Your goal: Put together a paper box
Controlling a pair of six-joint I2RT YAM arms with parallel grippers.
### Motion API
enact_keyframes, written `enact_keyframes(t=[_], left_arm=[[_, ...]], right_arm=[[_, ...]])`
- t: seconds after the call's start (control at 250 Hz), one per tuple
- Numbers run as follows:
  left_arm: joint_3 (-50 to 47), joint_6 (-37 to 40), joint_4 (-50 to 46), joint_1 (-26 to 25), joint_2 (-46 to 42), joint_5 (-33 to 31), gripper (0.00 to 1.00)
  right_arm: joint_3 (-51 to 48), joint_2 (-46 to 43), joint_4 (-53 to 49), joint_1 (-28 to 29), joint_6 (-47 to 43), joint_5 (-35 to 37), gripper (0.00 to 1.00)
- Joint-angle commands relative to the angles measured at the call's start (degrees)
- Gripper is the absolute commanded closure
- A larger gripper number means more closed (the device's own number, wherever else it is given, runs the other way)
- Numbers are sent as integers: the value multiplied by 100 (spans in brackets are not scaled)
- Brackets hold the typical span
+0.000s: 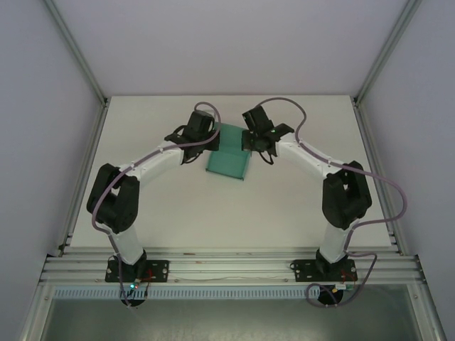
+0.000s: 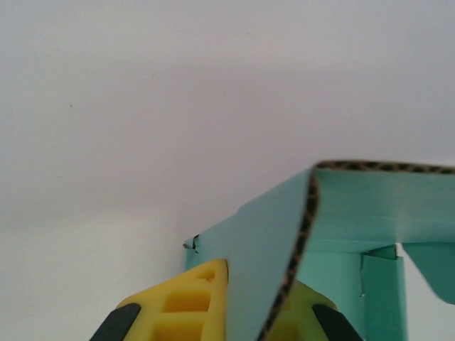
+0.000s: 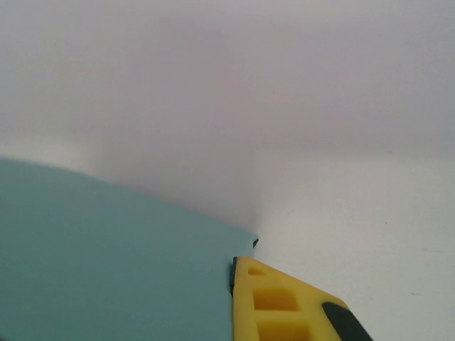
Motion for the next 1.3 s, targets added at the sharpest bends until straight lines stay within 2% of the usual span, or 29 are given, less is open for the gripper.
enact_keyframes(t=[0.0,0.2,0.384,0.528,0.688,0.875,0.923,0.975,1.035,1.115,1.211,1.271,1.295], left_arm=[[-206,-714,292,-247,177,20,100],[-580,-1037,494,-371,108,-249,100],[-873,-1399,1006,-458,136,-118,100],[-1326,-1406,1373,-546,41,-164,100],[-2482,-1155,2170,-696,-307,-334,100],[-2956,-1160,2558,-705,-521,31,100],[-2984,-1109,2549,-714,-614,72,85],[-3009,-1107,2476,-714,-742,72,82],[-2970,-1079,2262,-714,-909,44,71],[-2891,-1012,1946,-714,-1179,45,44],[-2854,-994,1565,-714,-1572,20,27],[-2802,-961,1263,-714,-1802,5,1],[-2757,-950,1073,-710,-1901,-19,0]], right_arm=[[-112,69,1267,94,1525,531,96],[-431,89,2003,178,2106,551,96],[-619,210,2096,298,2033,480,100],[-1204,-21,2635,432,1469,705,100],[-2233,-376,3462,599,656,726,100],[-3097,-507,4136,827,226,773,100],[-3216,-532,4185,871,189,847,100],[-3355,-564,4265,892,154,851,100],[-3475,-600,4284,910,133,914,100],[-3605,-667,4314,934,10,904,100],[-3745,-706,4356,958,-141,874,100],[-3802,-707,4376,965,-259,819,100],[-3825,-716,4377,976,-279,829,100]])
